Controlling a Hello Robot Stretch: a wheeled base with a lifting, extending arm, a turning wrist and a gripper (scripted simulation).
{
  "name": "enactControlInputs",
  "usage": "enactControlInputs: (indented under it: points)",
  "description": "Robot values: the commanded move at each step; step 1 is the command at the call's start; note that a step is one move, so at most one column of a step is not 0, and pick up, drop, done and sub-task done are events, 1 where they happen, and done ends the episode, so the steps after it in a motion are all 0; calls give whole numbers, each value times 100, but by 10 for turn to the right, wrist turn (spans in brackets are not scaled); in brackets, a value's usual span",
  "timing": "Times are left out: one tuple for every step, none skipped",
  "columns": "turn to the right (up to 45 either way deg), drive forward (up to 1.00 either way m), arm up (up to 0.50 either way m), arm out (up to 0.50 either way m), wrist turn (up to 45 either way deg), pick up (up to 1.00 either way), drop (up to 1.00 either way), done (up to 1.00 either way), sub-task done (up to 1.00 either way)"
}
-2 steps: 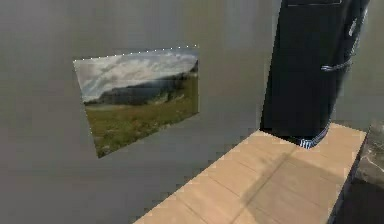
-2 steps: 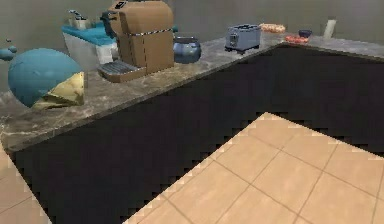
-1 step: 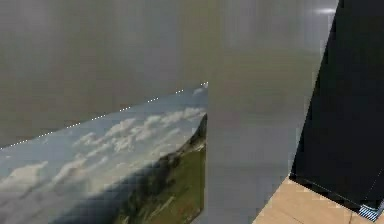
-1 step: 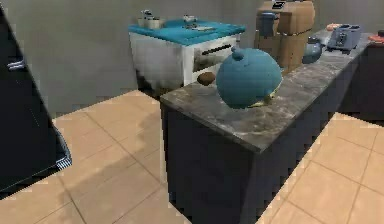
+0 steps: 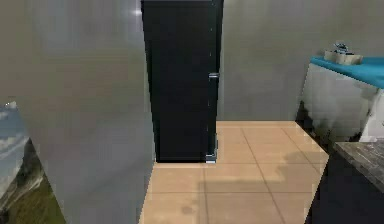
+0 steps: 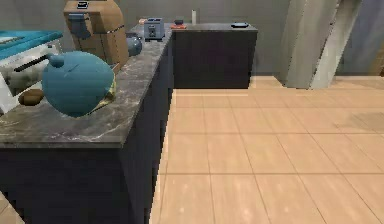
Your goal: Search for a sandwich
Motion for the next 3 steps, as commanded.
enactControlInputs:
  points:
    - [210, 0, 0, 0, 0, 0, 0, 0, 0]
    - [0, 100, 0, 0, 0, 0, 0, 0, 0]
    - [450, 0, 0, 0, 0, 0, 0, 0, 0]
